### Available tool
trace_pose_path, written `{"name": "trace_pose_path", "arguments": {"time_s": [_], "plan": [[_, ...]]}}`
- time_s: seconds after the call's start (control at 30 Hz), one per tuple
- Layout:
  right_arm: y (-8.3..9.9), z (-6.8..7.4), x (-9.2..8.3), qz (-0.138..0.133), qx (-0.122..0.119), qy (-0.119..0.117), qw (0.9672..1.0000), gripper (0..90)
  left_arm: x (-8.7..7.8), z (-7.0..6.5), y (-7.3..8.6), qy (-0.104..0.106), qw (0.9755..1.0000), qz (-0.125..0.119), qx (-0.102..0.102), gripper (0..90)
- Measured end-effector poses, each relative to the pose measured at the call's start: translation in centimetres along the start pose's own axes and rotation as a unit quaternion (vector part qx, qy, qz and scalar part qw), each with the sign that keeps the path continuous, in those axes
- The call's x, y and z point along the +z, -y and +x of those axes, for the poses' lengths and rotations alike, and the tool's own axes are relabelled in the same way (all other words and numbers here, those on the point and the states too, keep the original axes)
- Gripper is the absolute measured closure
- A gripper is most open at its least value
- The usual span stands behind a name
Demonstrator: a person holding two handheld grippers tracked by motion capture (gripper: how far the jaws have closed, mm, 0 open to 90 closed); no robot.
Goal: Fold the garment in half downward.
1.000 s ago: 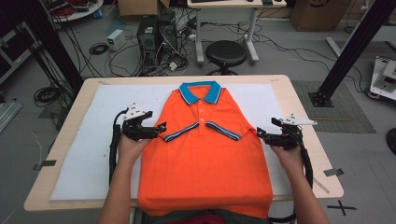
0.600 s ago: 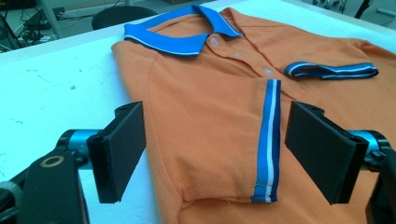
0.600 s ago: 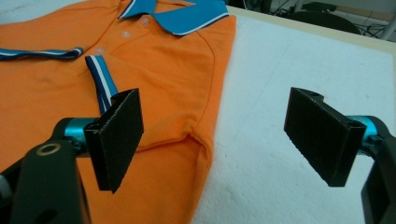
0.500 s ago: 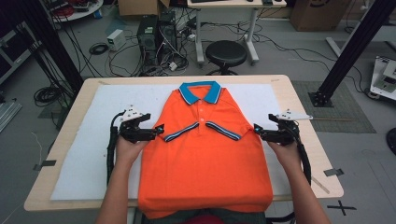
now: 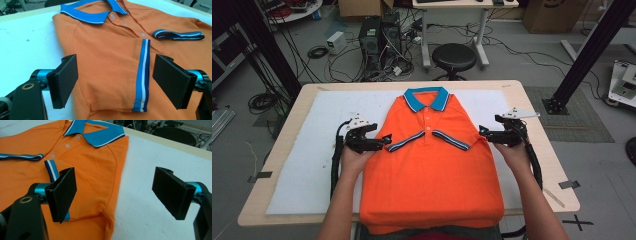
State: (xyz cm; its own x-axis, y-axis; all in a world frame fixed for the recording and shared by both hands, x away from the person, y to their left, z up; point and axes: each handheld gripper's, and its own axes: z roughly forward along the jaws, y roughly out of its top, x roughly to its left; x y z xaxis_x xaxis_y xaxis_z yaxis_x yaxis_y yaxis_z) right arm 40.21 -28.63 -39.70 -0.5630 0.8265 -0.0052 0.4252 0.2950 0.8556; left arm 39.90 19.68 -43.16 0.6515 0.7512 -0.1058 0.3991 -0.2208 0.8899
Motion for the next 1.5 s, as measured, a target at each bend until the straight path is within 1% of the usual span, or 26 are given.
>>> {"name": "trace_pose_path", "arguments": {"time_s": [0.07,0.17,0.23,0.27,0.3,0.33,0.43,0.47,0.53,0.57,0.63,0.7,0.77,0.83,0.9,1.0,1.07,1.1,1.17,1.27,1.3,1.33,1.37,1.43,1.47,1.5], "plan": [[-0.3,-0.1,0.3,0.003,-0.003,0.0,1.0,20.2,0.3,0.0,-0.2,0.0,1.0,0.004,0.002,20.7],[-0.9,-0.2,0.6,0.008,-0.008,0.0,0.9999,20.2,0.8,0.1,-0.6,-0.001,1.0,0.002,0.002,20.7],[-1.4,-0.4,0.7,0.006,-0.005,-0.002,1.0,20.2,0.9,0.2,-0.7,0.0,0.9999,-0.013,-0.003,20.7],[-1.6,-0.5,0.7,0.006,-0.003,-0.004,1.0,20.2,1.0,0.3,-0.8,0.004,0.9999,-0.013,-0.008,20.7],[-1.7,-0.7,0.7,0.006,-0.005,-0.003,1.0,20.2,1.2,0.4,-0.9,0.005,0.9999,-0.004,-0.008,20.7],[-1.9,-0.7,0.8,0.007,-0.004,-0.002,1.0,20.2,1.4,0.4,-1.1,0.001,1.0,0.002,-0.007,20.7],[-2.3,-1.0,0.9,0.009,-0.004,-0.003,1.0,20.2,1.6,0.5,-1.8,-0.004,1.0,0.003,0.0,20.7],[-2.4,-1.0,0.9,0.012,-0.002,-0.003,0.9999,20.2,1.6,0.6,-1.9,-0.007,1.0,-0.002,-0.002,20.7],[-2.6,-1.2,1.1,0.017,-0.003,-0.002,0.9999,20.2,1.8,0.9,-1.9,-0.007,0.9999,-0.005,-0.013,20.7],[-2.7,-1.2,1.1,0.017,-0.004,-0.004,0.9998,20.2,1.9,1.1,-1.8,-0.009,0.9998,-0.001,-0.017,20.7],[-3.0,-1.3,1.3,0.022,-0.006,-0.003,0.9997,20.2,2.3,1.4,-1.8,-0.013,0.9996,0.018,-0.02,20.7],[-3.3,-1.3,1.6,0.025,-0.009,-0.005,0.9996,20.2,2.6,1.4,-2.2,-0.015,0.9995,0.024,-0.014,20.6],[-3.5,-1.3,1.8,0.022,-0.009,-0.005,0.9997,20.2,3.0,1.4,-2.7,-0.013,0.9995,0.028,-0.012,20.6],[-3.8,-1.4,2.0,0.027,-0.009,-0.006,0.9996,20.2,3.3,1.6,-3.0,-0.013,0.9996,0.017,-0.016,20.7],[-4.0,-1.4,2.2,0.03,-0.011,-0.006,0.9995,20.2,3.8,1.9,-3.4,-0.014,0.9993,0.028,-0.021,20.7],[-4.5,-1.5,2.6,0.033,-0.014,-0.005,0.9993,20.2,4.5,2.0,-3.9,-0.023,0.9987,0.044,-0.011,20.7],[-4.8,-1.6,2.8,0.037,-0.018,-0.005,0.9992,20.2,4.5,2.2,-4.1,-0.029,0.9991,0.025,-0.015,20.7],[-4.9,-1.5,2.9,0.033,-0.018,-0.003,0.9993,20.2,4.6,2.4,-4.1,-0.031,0.999,0.022,-0.022,20.7],[-5.2,-1.6,3.3,0.039,-0.017,-0.005,0.9991,20.2,4.9,2.7,-4.2,-0.03,0.9985,0.039,-0.026,20.7],[-5.6,-1.7,4.1,0.05,-0.017,-0.007,0.9986,20.2,5.4,2.9,-4.6,-0.033,0.998,0.051,-0.017,20.7],[-5.9,-1.8,4.3,0.054,-0.018,-0.007,0.9984,20.2,5.6,3.0,-4.8,-0.035,0.998,0.052,-0.012,20.7],[-6.1,-1.9,4.4,0.051,-0.019,-0.005,0.9985,20.1,5.7,3.0,-4.9,-0.036,0.9982,0.046,-0.01,20.7],[-6.3,-2.0,4.5,0.042,-0.016,-0.006,0.999,20.2,5.8,3.1,-4.9,-0.034,0.9985,0.041,-0.013,20.7],[-6.6,-2.2,5.0,0.047,-0.005,-0.008,0.9988,20.1,6.3,3.4,-4.9,-0.04,0.9975,0.056,-0.014,20.7],[-6.8,-2.2,5.4,0.053,-0.004,-0.008,0.9986,20.2,6.5,3.6,-4.9,-0.042,0.997,0.063,-0.012,20.7],[-6.9,-2.2,5.7,0.059,-0.005,-0.008,0.9982,20.1,6.7,3.8,-4.9,-0.044,0.9966,0.067,-0.015,20.7]]}}
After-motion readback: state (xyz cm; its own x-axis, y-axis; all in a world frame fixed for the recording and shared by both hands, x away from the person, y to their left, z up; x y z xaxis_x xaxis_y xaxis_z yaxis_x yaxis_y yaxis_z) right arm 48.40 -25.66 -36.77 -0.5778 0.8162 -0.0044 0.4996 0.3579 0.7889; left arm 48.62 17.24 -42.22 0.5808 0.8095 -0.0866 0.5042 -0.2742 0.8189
